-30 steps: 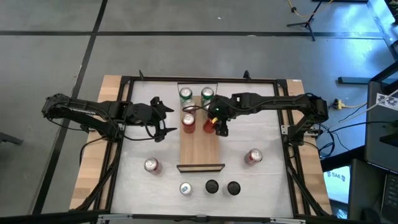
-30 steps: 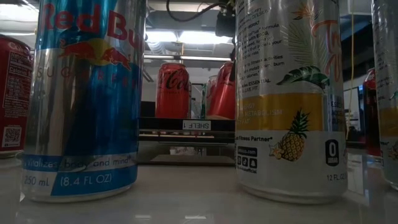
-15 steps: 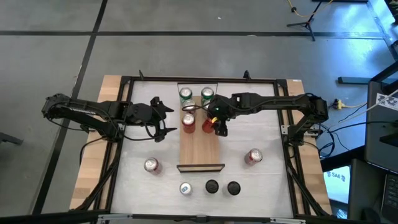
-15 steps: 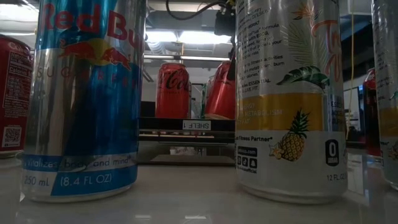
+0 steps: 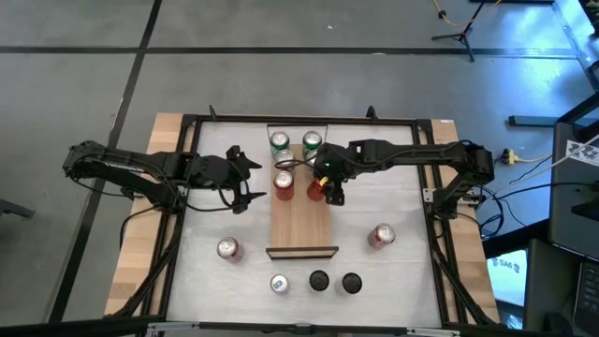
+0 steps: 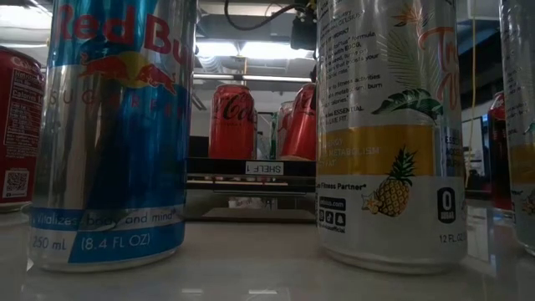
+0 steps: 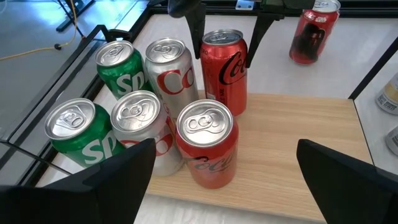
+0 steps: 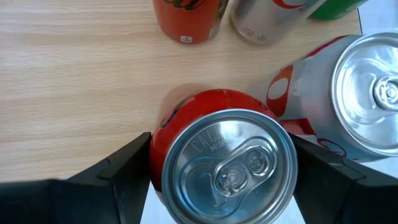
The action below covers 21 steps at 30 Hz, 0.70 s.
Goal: Place canned beverage on shelf
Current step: Put the black soda can on the shelf aligned with the other black soda can
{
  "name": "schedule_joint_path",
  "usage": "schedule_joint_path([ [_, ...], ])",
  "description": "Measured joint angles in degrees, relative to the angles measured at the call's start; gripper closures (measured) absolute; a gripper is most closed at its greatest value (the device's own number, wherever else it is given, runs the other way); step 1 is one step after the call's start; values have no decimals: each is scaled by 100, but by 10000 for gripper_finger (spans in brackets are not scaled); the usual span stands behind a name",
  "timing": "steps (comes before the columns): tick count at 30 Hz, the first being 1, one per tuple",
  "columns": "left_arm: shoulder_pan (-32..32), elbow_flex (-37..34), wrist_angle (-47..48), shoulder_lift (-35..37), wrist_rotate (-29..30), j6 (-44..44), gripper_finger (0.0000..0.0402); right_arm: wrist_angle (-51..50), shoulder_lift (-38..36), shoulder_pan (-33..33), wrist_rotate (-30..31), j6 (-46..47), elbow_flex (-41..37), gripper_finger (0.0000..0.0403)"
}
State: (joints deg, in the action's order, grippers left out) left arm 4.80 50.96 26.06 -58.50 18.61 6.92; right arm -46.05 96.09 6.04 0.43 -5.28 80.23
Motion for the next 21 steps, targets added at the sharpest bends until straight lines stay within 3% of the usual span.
schedule_joint_path([
  [16, 0, 0, 2, 0, 1, 0, 23, -1, 0, 0, 0, 2, 0, 99],
  [21, -1, 0, 0, 0, 0, 0, 24, -1, 0, -2, 0, 2, -2, 82],
])
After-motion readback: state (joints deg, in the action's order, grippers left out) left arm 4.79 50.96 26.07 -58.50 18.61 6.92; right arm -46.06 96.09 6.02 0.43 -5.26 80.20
